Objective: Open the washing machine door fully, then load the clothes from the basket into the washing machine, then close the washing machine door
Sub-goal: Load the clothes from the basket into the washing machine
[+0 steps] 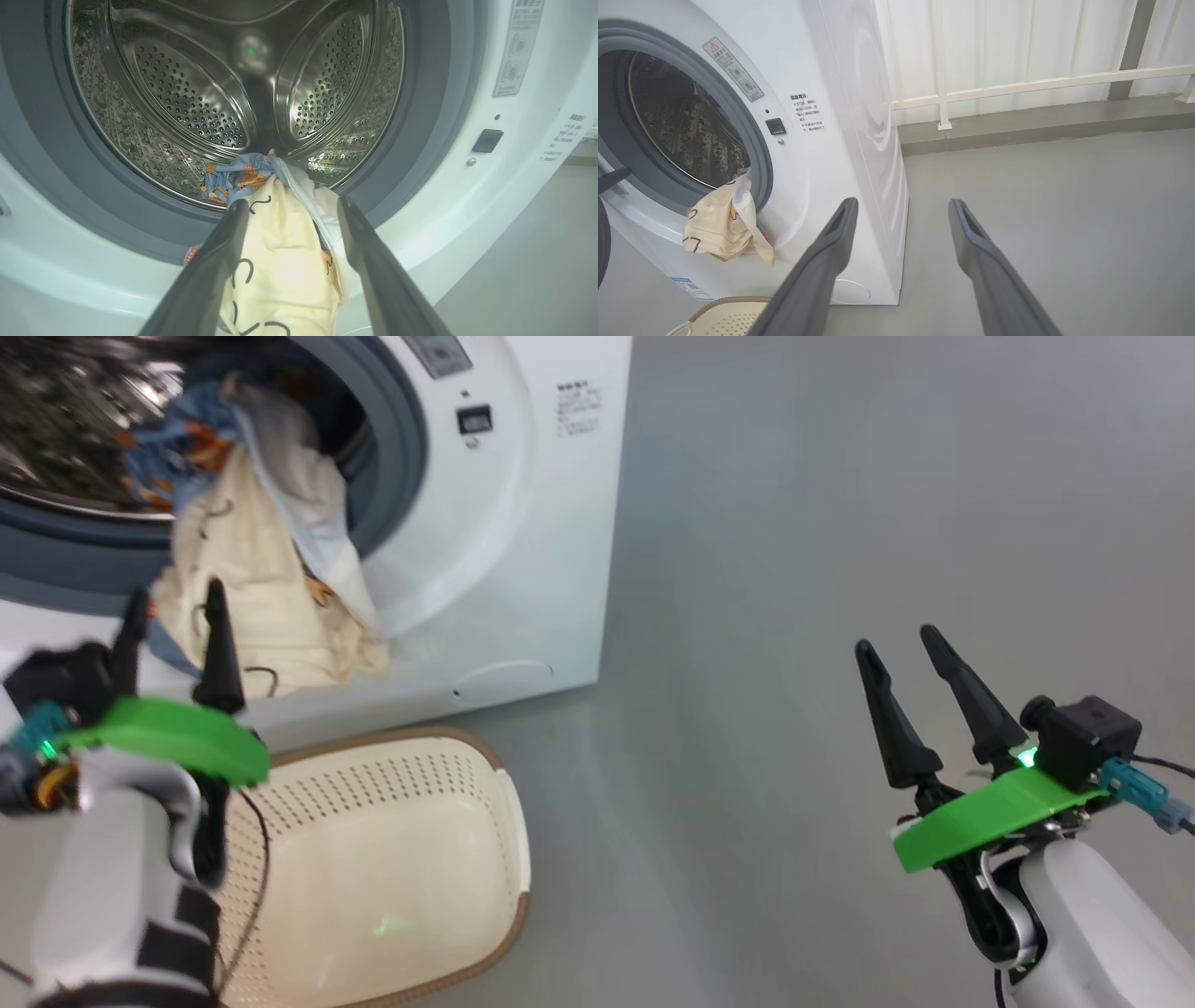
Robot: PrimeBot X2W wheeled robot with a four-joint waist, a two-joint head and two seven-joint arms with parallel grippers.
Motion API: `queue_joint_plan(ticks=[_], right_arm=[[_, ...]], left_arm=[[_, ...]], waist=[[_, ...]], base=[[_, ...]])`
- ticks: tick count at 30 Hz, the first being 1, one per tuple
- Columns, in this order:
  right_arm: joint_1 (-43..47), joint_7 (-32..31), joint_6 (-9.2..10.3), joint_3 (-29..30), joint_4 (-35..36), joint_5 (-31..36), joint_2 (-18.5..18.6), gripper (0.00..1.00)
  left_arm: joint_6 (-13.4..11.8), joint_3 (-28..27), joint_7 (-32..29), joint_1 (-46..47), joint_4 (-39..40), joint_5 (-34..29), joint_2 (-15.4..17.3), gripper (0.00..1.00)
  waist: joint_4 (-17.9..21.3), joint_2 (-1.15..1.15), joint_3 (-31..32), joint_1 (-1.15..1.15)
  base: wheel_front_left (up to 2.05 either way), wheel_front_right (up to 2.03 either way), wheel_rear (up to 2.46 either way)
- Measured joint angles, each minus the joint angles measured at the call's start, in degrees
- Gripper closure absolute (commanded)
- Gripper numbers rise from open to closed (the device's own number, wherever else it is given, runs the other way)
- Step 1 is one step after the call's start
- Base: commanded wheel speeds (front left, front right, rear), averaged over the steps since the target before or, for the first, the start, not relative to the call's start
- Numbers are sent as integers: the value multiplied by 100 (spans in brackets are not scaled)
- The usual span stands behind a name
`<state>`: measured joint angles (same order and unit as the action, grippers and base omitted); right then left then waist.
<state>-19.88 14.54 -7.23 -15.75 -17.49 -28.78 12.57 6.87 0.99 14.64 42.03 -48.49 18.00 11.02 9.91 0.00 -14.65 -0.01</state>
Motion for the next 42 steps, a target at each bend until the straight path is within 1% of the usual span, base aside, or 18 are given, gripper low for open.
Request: queue_joint_plan(ticks=[4, 11, 22, 28, 36, 42], right_arm=[[181, 0, 0, 70, -22, -5, 81, 0], [465, -1, 0, 153, -32, -35, 187, 0], [659, -1, 0, 283, 27, -43, 265, 0], [665, -1, 0, 326, 54, -43, 286, 0], [669, -1, 0, 338, 74, -43, 323, 0], [669, -1, 0, 335, 73, -43, 326, 0]], left_arm=[[16, -10, 0, -637, 485, -43, -167, 0], [24, -136, 0, -1658, 1323, -53, -315, 0], [-14, -189, 0, -2715, 2386, -256, -405, 0], [-35, -194, 0, -2941, 2531, -254, -489, 0], [-38, -176, 0, -2945, 2610, -254, -516, 0], [-87, -166, 0, -2945, 2611, -242, -545, 0]], waist=[[-133, 0, 284, 0], [-381, 0, 717, 0], [-659, 0, 1056, 0], [-711, 0, 1092, 1], [-717, 0, 1076, 1], [-689, 0, 1075, 1]], base=[[0, 0, 0], [0, 0, 0], [0, 0, 0], [0, 0, 0], [0, 0, 0], [0, 0, 0]])
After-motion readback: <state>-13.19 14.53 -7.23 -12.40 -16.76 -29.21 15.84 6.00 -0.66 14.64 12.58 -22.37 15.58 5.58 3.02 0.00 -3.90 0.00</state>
